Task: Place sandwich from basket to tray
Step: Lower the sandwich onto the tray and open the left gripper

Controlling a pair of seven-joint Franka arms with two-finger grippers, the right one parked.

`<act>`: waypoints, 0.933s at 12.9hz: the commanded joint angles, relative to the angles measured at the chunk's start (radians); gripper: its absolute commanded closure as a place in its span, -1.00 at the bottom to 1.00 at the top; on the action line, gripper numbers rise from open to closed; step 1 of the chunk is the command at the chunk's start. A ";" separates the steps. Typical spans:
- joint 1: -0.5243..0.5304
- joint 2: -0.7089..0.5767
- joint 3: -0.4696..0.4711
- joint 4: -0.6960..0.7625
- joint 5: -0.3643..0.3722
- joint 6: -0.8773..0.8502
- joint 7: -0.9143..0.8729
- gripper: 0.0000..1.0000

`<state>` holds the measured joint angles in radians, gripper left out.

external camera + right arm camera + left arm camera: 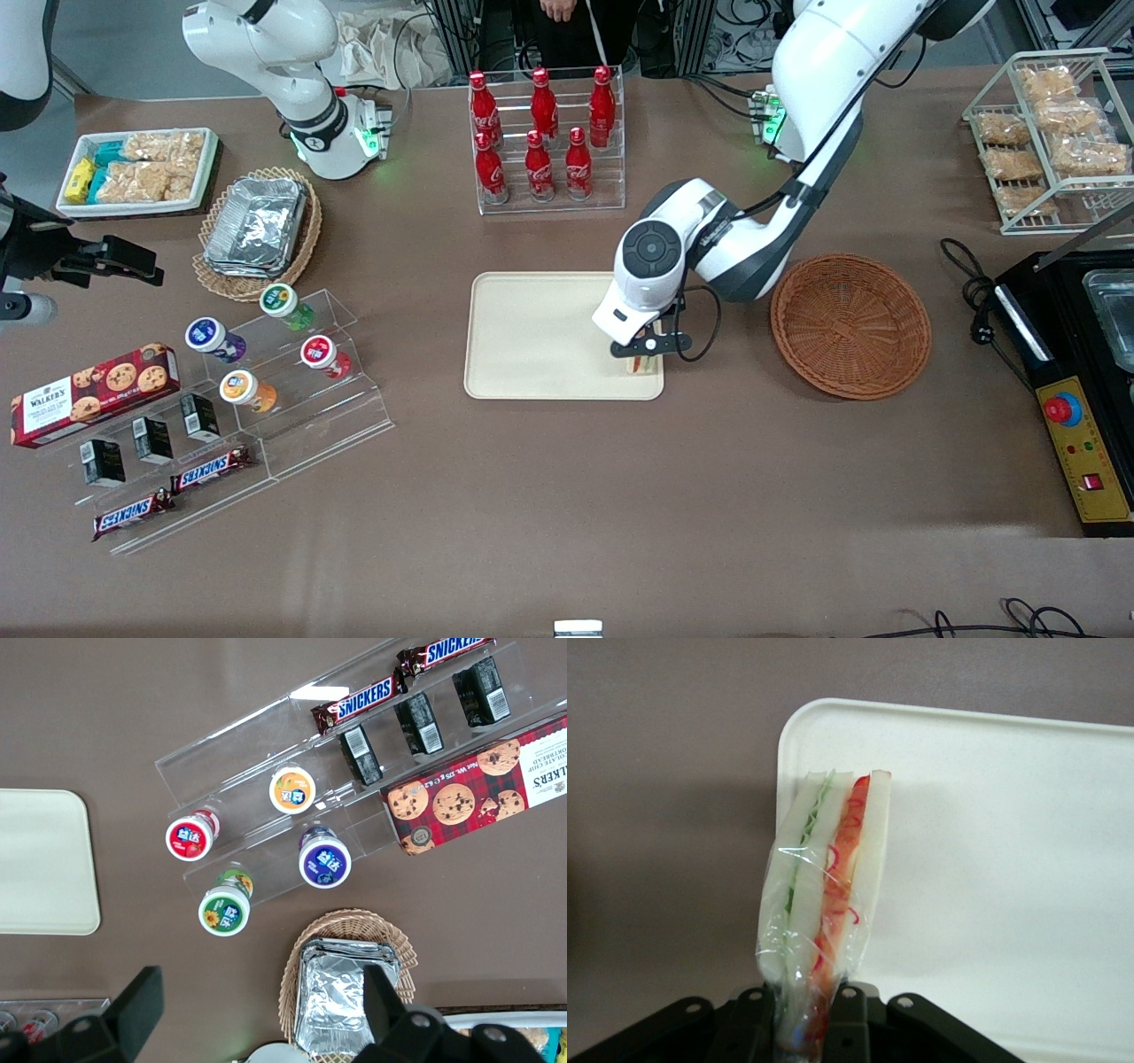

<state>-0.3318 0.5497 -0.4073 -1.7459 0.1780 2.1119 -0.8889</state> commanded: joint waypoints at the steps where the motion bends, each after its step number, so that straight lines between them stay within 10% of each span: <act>1: -0.006 0.026 0.001 0.023 0.052 0.011 -0.062 1.00; 2: -0.012 0.039 0.001 0.026 0.052 0.013 -0.065 0.54; 3: -0.015 0.045 0.001 0.029 0.063 0.014 -0.065 -0.70; 4: -0.018 0.047 0.001 0.028 0.084 0.014 -0.073 -1.00; 12: -0.009 -0.016 -0.001 0.048 0.075 0.005 -0.147 -1.00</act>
<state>-0.3384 0.5795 -0.4088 -1.7126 0.2460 2.1279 -1.0062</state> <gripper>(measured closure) 0.000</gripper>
